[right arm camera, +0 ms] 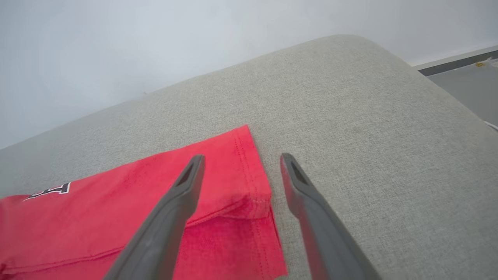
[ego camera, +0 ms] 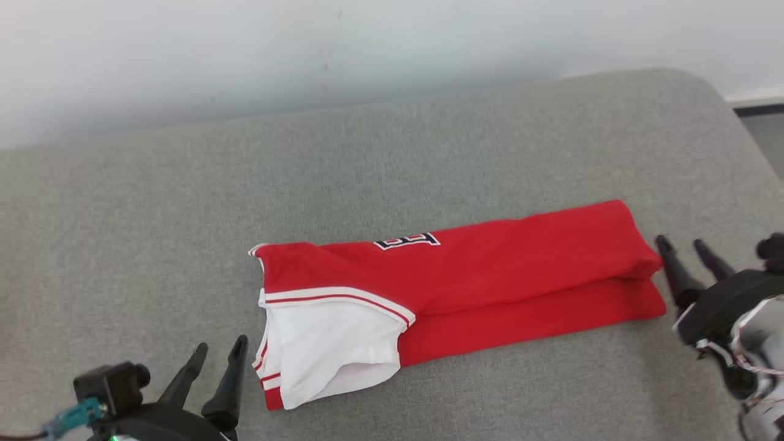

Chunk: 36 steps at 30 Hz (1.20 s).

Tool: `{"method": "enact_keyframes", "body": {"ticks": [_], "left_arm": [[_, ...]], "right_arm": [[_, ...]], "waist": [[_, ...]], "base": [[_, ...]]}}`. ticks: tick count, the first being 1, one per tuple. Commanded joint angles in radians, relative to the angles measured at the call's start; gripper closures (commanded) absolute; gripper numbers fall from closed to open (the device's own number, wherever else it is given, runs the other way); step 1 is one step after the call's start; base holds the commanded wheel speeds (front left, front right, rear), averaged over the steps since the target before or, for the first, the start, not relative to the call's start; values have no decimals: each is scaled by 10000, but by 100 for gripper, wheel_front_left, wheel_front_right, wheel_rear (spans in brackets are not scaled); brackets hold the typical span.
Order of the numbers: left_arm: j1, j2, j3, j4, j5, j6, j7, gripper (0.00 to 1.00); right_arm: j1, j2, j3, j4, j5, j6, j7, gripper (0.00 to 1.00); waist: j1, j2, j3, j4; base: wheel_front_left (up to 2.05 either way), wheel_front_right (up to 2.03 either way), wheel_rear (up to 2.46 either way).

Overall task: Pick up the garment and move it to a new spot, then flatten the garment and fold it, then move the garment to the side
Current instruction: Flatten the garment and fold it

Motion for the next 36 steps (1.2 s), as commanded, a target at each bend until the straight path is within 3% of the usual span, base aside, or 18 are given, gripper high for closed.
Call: {"method": "enact_keyframes", "body": {"ticks": [1, 11, 17, 24, 29, 36], "left_arm": [[229, -122, -21, 176, 300, 104, -286, 0], [909, -864, -85, 794, 1857, 554, -943, 0], [1682, -1510, 655, 655, 3569, 687, -987, 0], [2919, -2430, 1528, 542, 5458, 313, -984, 0], [3433, -2983, 1758, 686, 6610, -227, -986, 0], [3508, -3419, 1872, 817, 7378, -692, -987, 0]], "right_arm": [[281, 229, -53, -134, -238, -2, -199, 0], [1478, 1091, -538, -409, -1487, -2, -1360, 0], [2209, 1423, -984, -404, -2134, -2, -2059, 0], [3043, 1708, -1711, -301, -2448, -2, -2455, 0], [3414, 1882, -2440, -160, -2165, -2, -2548, 0], [2896, 1930, -3263, 707, -1474, -2, -2314, 0]], "waist": [[0, 0, -506, -56], [0, 0, -1518, 4], [0, 0, -1788, 197], [0, 0, -2025, 562], [0, 0, -1963, 965], [0, 0, -1667, 1397]], "base": [[0, 0, 0], [0, 0, 0], [0, 0, 0], [0, 0, 0], [0, 0, 0], [0, 0, 0]]}}
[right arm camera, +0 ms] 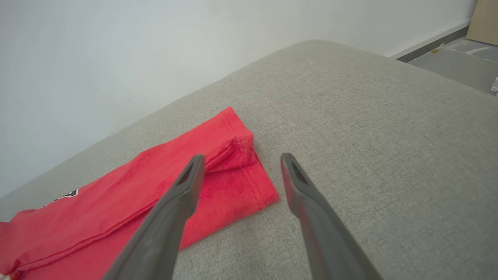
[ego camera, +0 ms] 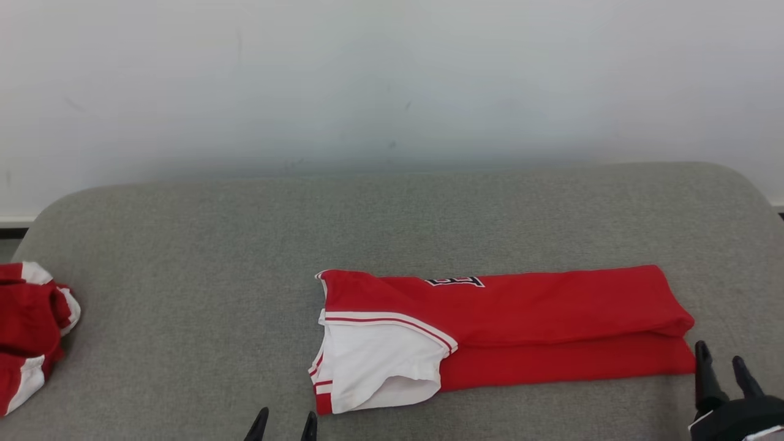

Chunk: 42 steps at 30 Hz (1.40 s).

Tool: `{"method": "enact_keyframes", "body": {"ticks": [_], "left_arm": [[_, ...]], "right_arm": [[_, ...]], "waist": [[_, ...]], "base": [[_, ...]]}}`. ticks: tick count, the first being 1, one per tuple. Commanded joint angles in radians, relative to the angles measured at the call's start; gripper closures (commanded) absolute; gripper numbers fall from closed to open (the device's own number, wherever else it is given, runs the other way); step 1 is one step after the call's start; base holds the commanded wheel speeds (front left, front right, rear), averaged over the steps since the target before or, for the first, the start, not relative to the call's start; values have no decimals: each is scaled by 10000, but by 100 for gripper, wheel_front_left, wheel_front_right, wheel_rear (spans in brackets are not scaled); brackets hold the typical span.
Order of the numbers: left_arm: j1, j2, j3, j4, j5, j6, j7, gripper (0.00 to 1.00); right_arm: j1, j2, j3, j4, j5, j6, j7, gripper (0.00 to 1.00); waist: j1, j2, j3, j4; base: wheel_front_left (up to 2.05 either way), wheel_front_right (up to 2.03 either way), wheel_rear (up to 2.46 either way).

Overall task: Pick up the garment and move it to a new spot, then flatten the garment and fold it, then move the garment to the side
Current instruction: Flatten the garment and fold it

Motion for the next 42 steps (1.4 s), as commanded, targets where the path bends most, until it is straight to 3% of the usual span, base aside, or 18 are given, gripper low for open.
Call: {"method": "enact_keyframes", "body": {"ticks": [1, 15, 29, 30, 31, 32, 42], "left_arm": [[115, -78, 14, 83, 219, -143, -43, 0], [-365, -468, 62, 570, 573, -677, -44, 0], [-729, -644, 165, 837, 913, -979, -44, 0], [-735, -663, 172, 849, 904, -1016, -44, 0], [-741, -680, 185, 857, 903, -1030, -44, 0], [-751, -699, 197, 867, 906, -1032, -44, 0], [-752, -656, 317, 940, 904, -1181, -44, 0]], "right_arm": [[-369, -74, -149, 338, 192, -2, 139, 0], [-2623, -457, -184, 2603, 1239, 0, 1018, 0], [-3539, 72, 670, 4524, 1288, 0, 1498, 0], [-3527, 104, 748, 4548, 1311, 0, 1529, 49], [-3521, 123, 811, 4566, 1347, 0, 1506, 71], [-3517, 127, 860, 4580, 1395, 0, 1472, 100], [-3571, -282, 1177, 4454, 1721, -5, 840, 100]], "waist": [[0, -1, 238, 243], [0, -1, 1331, 544], [0, -1, 1868, 432], [0, -1, 1869, 422], [0, -1, 1866, 412], [0, -1, 1859, 404], [0, -1, 1614, 285]], "base": [[0, 0, 0], [0, 0, 0], [0, 0, 0], [0, 0, 0], [0, 0, 0], [0, 0, 0], [0, 0, 0]]}}
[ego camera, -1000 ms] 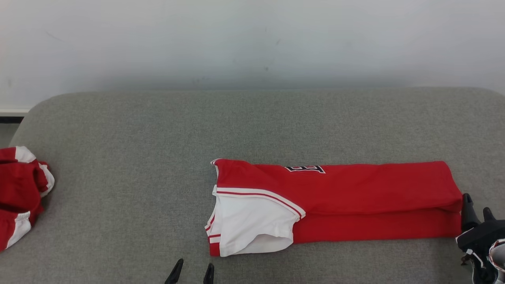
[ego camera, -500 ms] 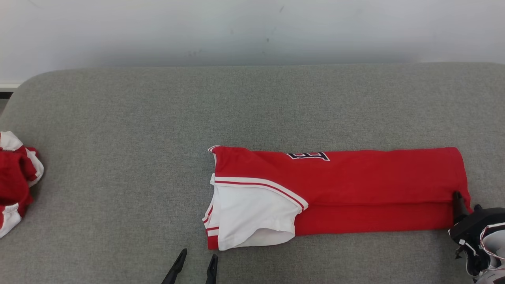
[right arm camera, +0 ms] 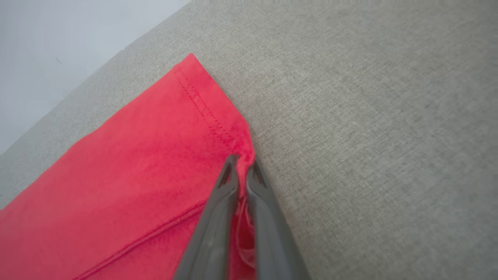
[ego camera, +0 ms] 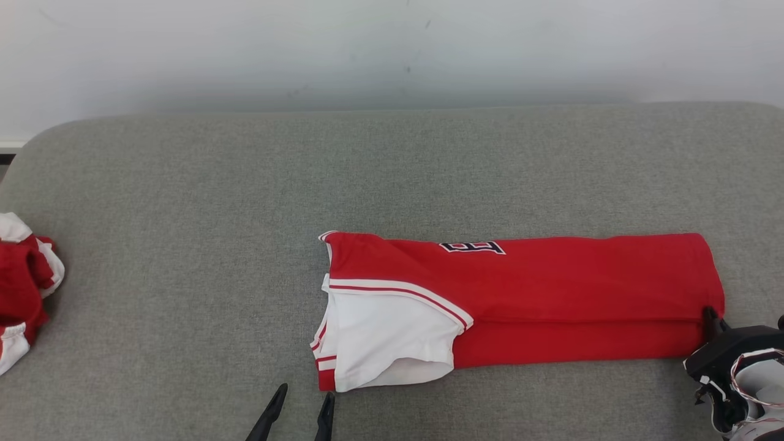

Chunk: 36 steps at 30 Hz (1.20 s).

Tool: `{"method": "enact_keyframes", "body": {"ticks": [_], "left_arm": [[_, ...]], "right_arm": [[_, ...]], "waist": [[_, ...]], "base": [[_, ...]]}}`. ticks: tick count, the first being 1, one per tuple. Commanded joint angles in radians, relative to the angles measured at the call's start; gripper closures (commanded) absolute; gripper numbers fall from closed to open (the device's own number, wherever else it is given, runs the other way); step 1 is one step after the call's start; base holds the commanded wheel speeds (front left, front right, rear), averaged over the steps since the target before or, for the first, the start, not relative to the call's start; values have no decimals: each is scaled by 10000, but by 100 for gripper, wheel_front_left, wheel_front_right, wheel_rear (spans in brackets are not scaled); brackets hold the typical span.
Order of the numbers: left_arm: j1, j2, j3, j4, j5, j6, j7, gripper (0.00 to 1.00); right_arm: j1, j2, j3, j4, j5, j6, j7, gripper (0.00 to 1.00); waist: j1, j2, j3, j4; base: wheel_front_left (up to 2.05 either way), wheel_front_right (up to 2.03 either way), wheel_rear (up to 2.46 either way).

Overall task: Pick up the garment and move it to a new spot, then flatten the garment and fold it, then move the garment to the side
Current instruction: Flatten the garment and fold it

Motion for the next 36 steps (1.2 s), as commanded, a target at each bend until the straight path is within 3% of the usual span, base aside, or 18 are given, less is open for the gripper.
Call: {"method": "enact_keyframes", "body": {"ticks": [1, 12, 18, 27, 36], "left_arm": [[-33, 60, 23, 33, 63, -37, -44, 0], [99, 237, -27, -5, -21, -9, 99, 0], [210, 250, -108, -16, -39, 40, 207, 0], [280, 184, -293, 127, -160, 41, 392, 0], [210, 16, -352, 289, -287, -4, 334, 0]], "right_arm": [[119, -131, 73, -19, 93, -9, -115, 100], [-115, -1052, 503, -791, 371, -9, -333, 100], [-181, -1228, 997, -1542, 294, -9, -215, 100], [-360, -885, 1765, -2947, 71, -7, 246, 100], [-774, -14, 2269, -4022, -442, -6, 671, 100]], "waist": [[-1, -1, -97, -69], [-1, -1, -573, -313], [-1, -1, -771, -393], [-1, -1, -1041, -133], [-1, -1, -1016, 511]], "base": [[0, 0, 0], [0, 0, 0], [0, 0, 0], [0, 0, 0], [0, 0, 0]]}}
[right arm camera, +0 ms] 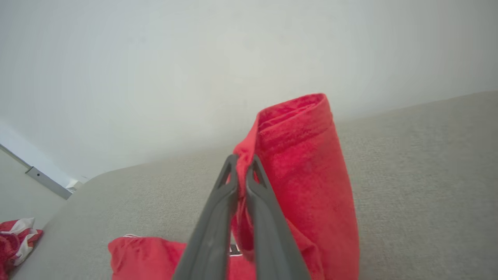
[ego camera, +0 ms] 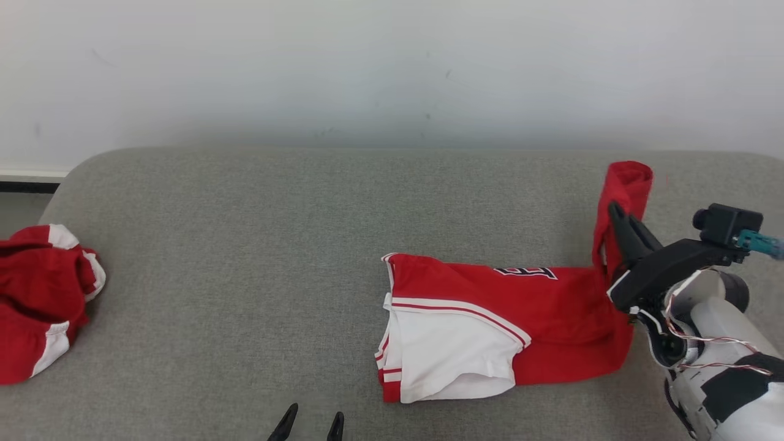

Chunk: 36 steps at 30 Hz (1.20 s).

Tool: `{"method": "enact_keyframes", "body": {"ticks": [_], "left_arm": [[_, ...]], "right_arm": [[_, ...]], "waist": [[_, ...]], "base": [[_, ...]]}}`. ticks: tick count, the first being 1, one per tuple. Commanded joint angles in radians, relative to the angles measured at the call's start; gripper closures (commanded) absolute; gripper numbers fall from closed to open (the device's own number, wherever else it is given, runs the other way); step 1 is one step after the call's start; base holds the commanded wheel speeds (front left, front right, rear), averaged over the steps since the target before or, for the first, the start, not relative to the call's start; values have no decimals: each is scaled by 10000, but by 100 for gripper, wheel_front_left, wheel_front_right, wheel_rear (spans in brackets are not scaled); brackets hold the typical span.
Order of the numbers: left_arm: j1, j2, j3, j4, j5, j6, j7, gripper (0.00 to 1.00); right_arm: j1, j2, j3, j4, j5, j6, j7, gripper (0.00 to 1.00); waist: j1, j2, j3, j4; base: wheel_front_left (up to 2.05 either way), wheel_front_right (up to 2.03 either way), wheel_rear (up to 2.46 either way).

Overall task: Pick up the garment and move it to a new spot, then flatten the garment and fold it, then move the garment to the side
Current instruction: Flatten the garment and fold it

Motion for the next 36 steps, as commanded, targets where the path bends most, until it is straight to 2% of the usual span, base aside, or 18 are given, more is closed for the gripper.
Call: {"method": "enact_keyframes", "body": {"ticks": [1, 10, 19, 36], "left_arm": [[80, -16, 17, 43, -75, -12, -81, 0], [-104, -102, 83, 241, -169, -59, -196, 0], [-237, -221, 86, 376, -216, -119, -286, 0], [-315, -348, 209, 558, -183, -206, -398, 0]], "right_arm": [[-114, 81, 49, -103, -91, -2, 1, 100], [-39, 1255, 651, -894, -840, -2, 366, 100], [382, 2133, 1432, -686, -1324, -2, 743, 100], [750, 2785, 2914, 14, -1149, 0, 792, 100]], "waist": [[0, -1, 24, 239], [0, -1, 168, 882], [0, -1, 376, 1222], [0, -1, 656, 1395]], "base": [[0, 0, 0], [0, 0, 0], [0, 0, 0], [0, 0, 0]]}}
